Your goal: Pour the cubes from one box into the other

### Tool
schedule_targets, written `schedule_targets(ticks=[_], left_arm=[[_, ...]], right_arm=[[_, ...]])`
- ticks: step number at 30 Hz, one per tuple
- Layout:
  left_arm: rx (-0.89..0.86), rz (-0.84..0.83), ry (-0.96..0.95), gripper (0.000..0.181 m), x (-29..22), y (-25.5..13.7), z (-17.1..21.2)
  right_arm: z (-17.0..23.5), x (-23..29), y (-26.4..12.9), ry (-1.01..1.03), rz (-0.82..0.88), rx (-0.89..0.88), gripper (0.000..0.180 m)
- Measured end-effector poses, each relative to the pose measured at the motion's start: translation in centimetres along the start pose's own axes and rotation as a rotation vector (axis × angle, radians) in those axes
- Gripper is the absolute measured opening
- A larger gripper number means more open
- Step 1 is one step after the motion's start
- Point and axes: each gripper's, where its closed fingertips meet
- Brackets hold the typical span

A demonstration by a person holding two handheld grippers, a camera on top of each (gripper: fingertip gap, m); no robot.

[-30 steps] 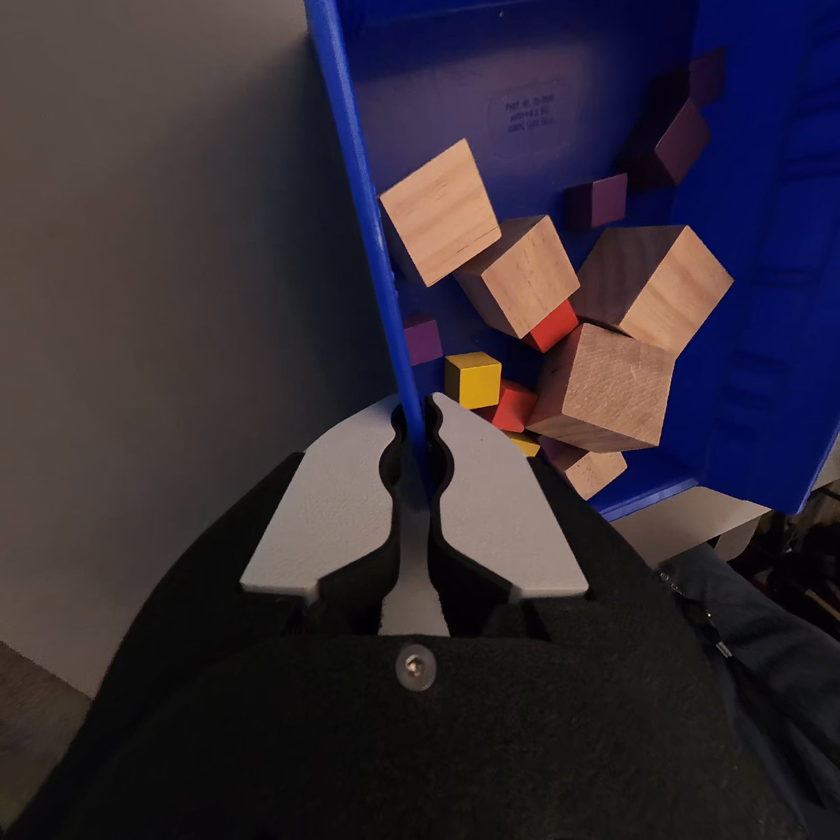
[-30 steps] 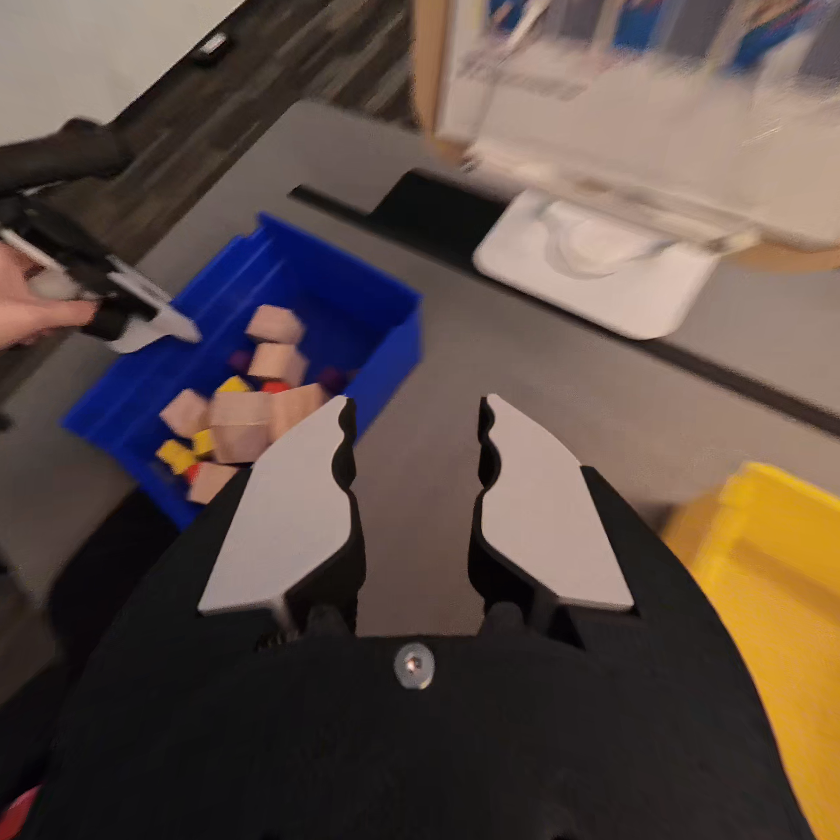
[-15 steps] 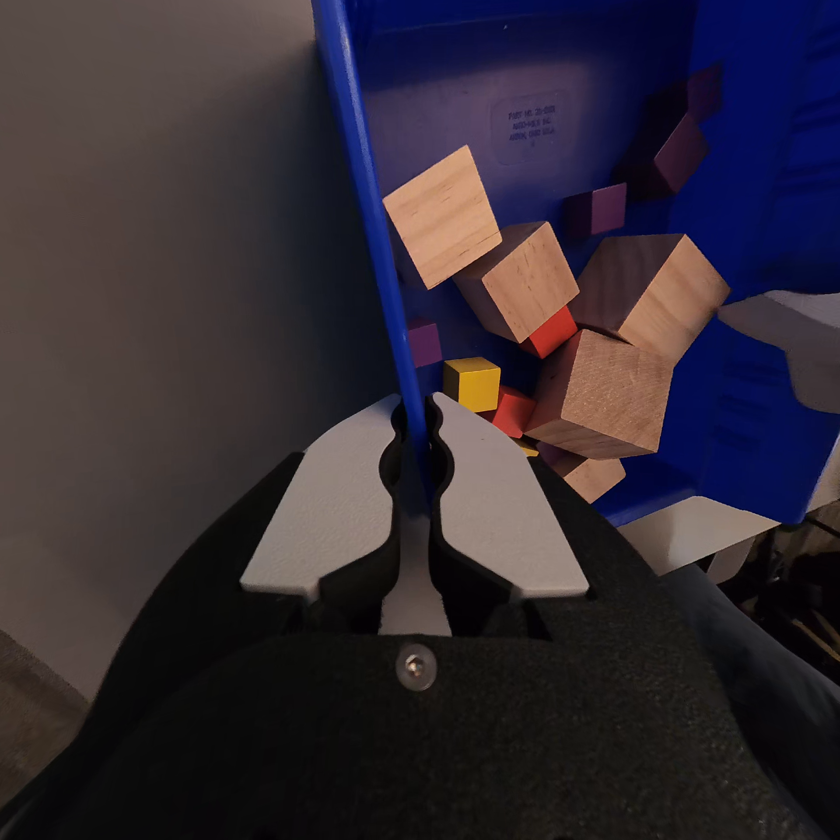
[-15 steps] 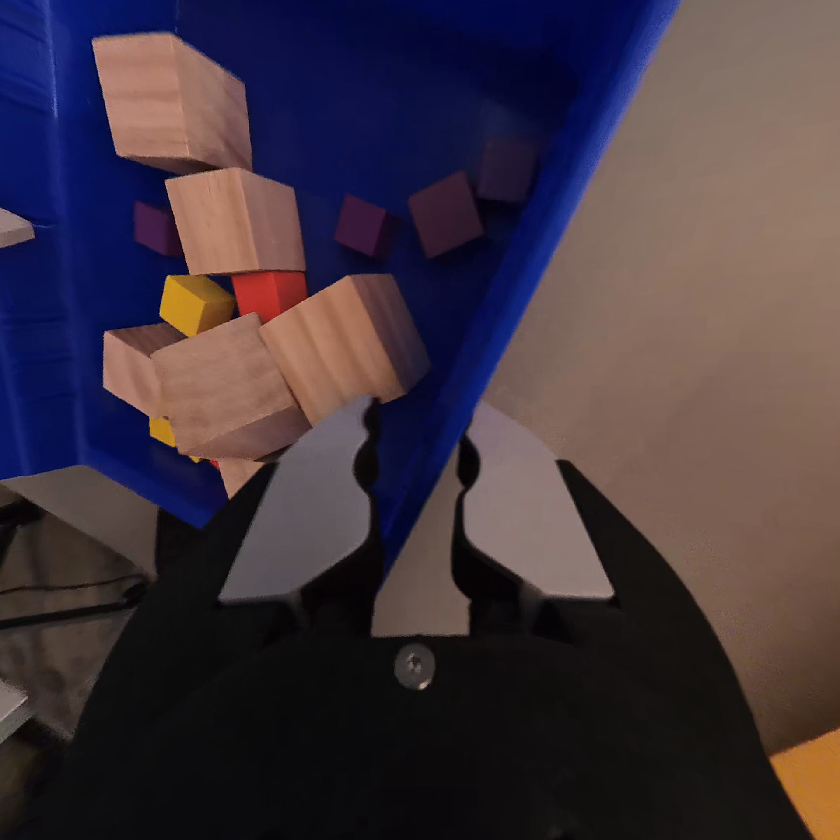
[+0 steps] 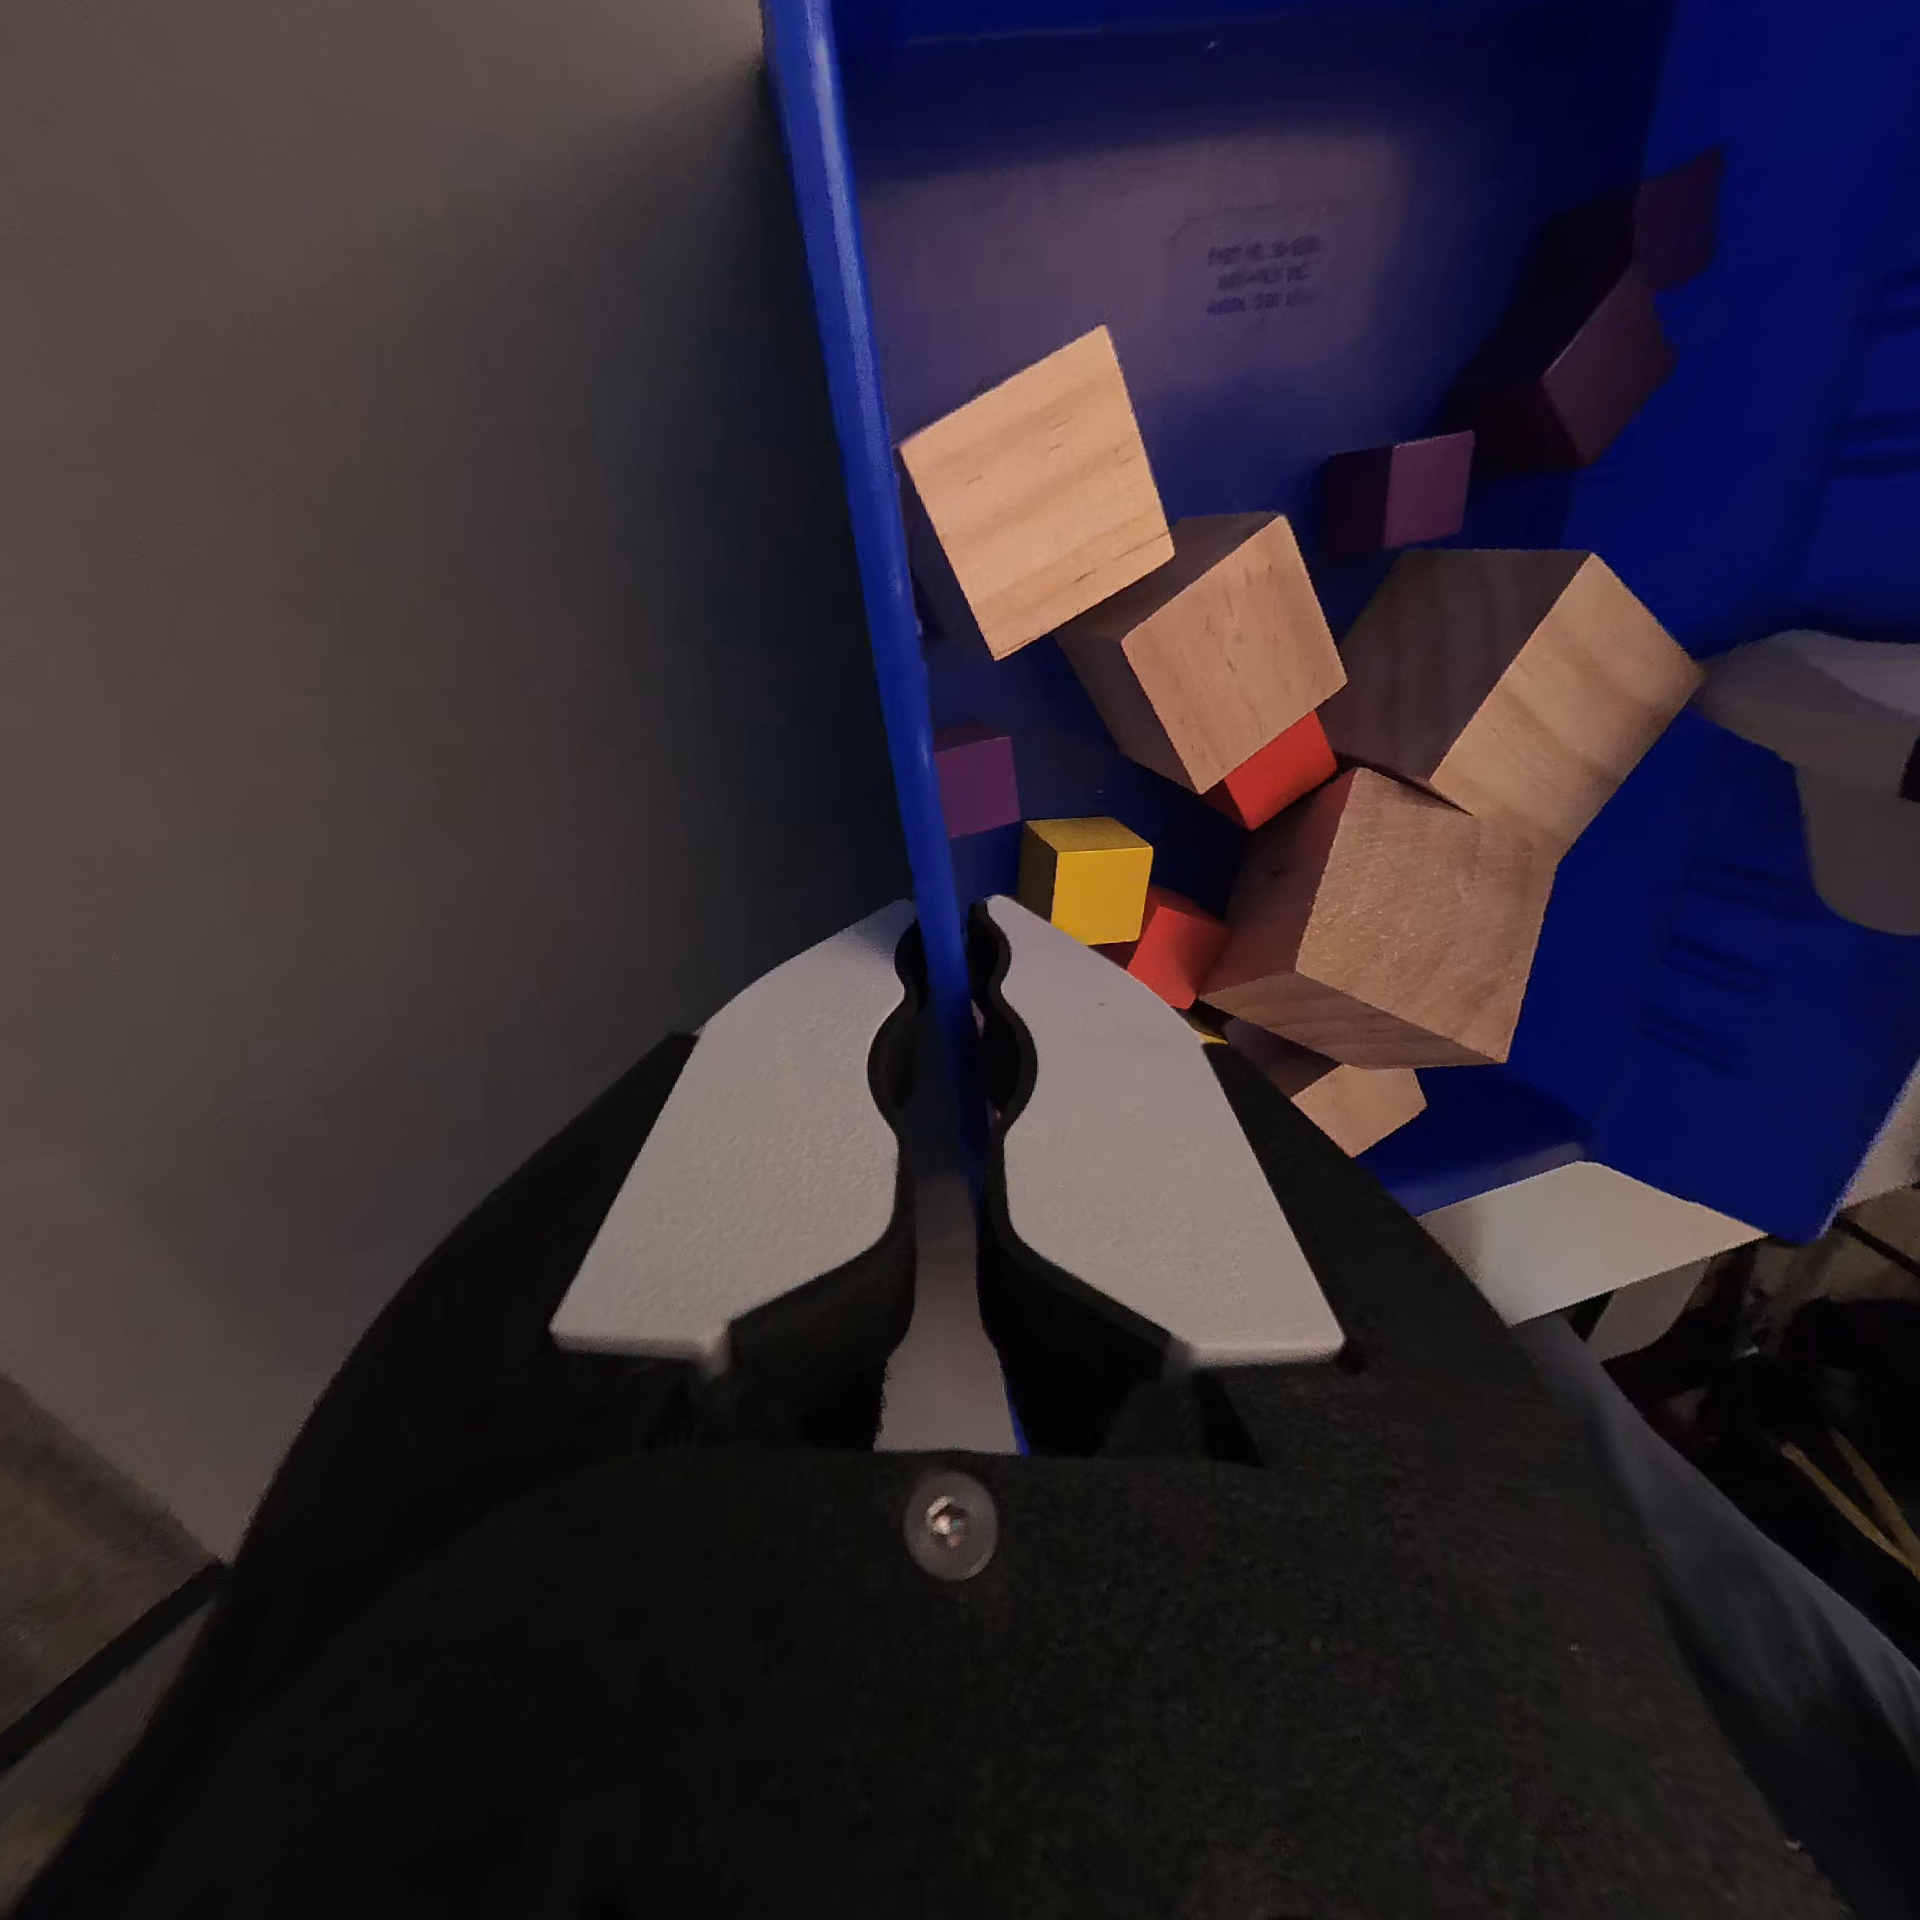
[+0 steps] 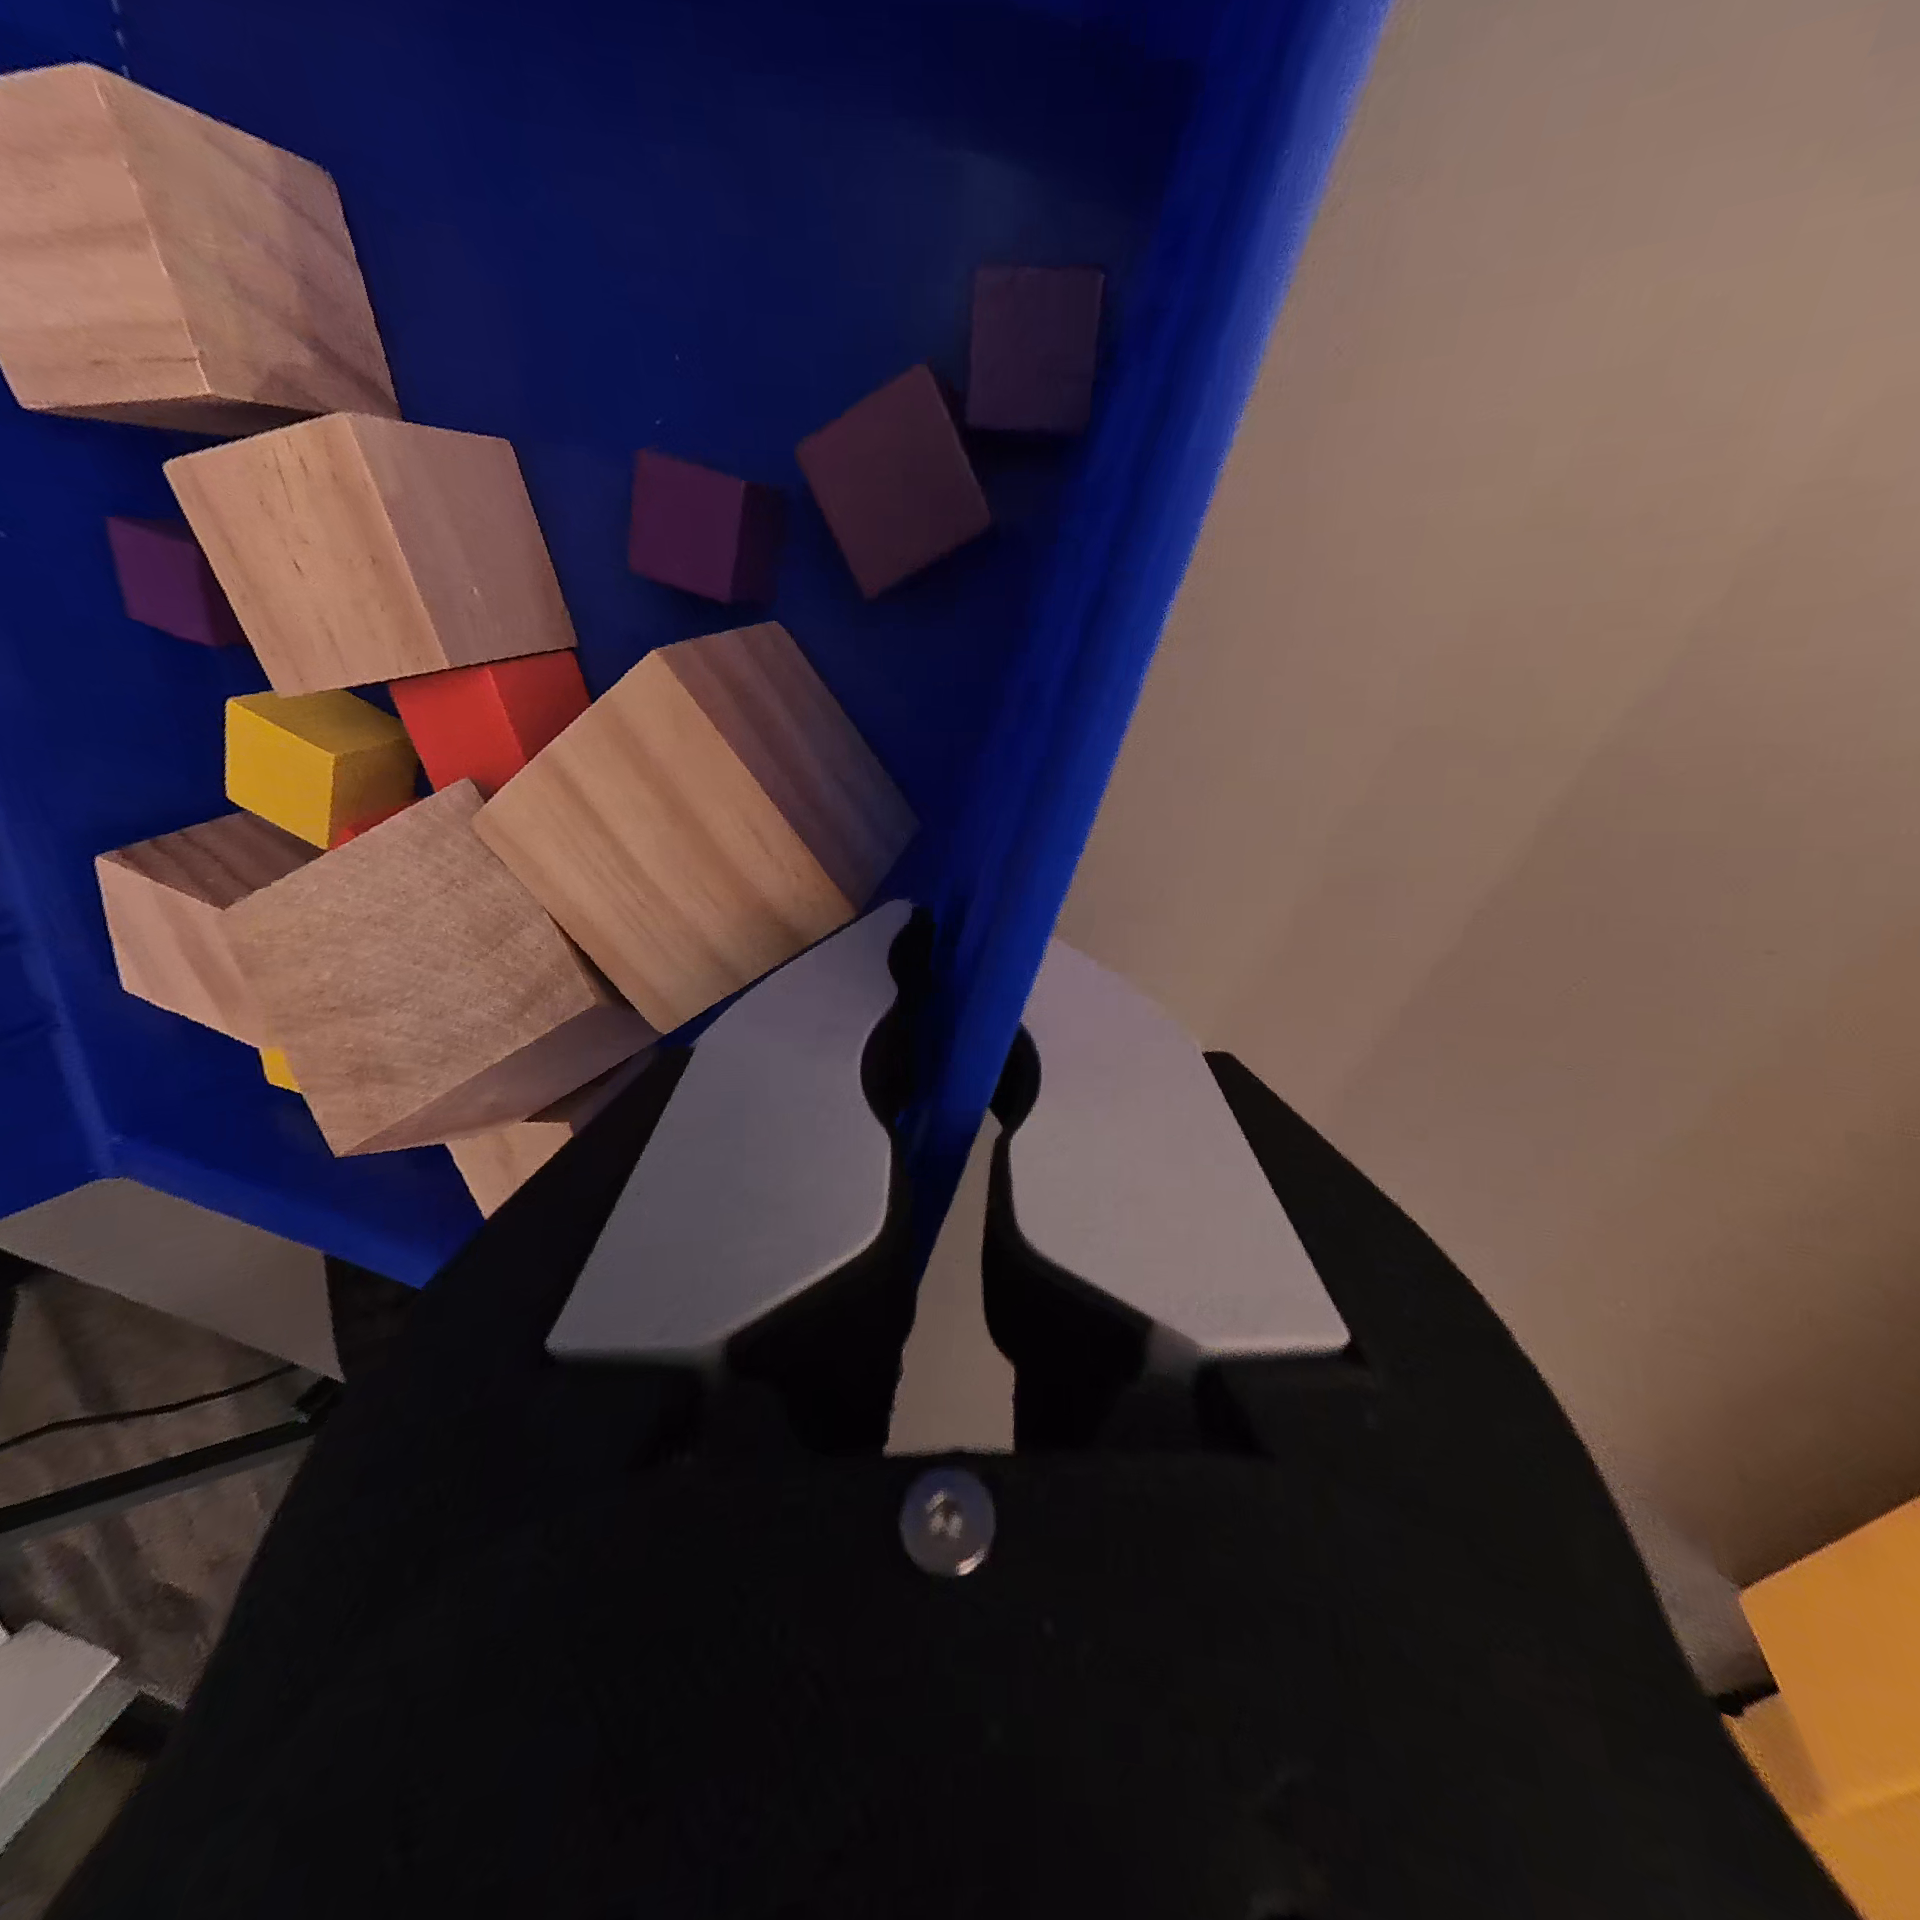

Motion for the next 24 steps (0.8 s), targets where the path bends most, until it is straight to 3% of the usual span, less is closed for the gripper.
schedule_targets(ticks=[4,7,12,18,24], left_arm=[[0.039,-0.08,-0.041,0.006,-0.2,0.1,0.2],[0.042,-0.051,-0.059,0.006,-1.3,0.2,0.2],[0.04,-0.09,0.008,0.007,-4.7,-0.4,-1.0],[0.012,-0.119,0.122,0.007,-13.4,-3.0,-4.7],[-0.018,-0.133,0.281,0.008,-25.2,-3.6,-9.1]], right_arm=[[-0.1,0.0,-0.1,0.01,-0.029,-0.008,0.007],[0.0,-0.9,-0.4,0.029,-0.065,-0.006,0.008],[-0.2,-3.9,-2.5,0.039,-0.085,-0.023,0.008],[-0.4,-10.7,-7.7,0.089,-0.117,-0.088,0.008],[0.9,-21.3,-14.3,0.172,-0.065,-0.172,0.008]])
Point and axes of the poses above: each gripper's, where its closed fingertips meet, y out along the fingers, z out of its underside, x = y × z across the jaws, and after that the axes turned 10 degrees about z, right-handed
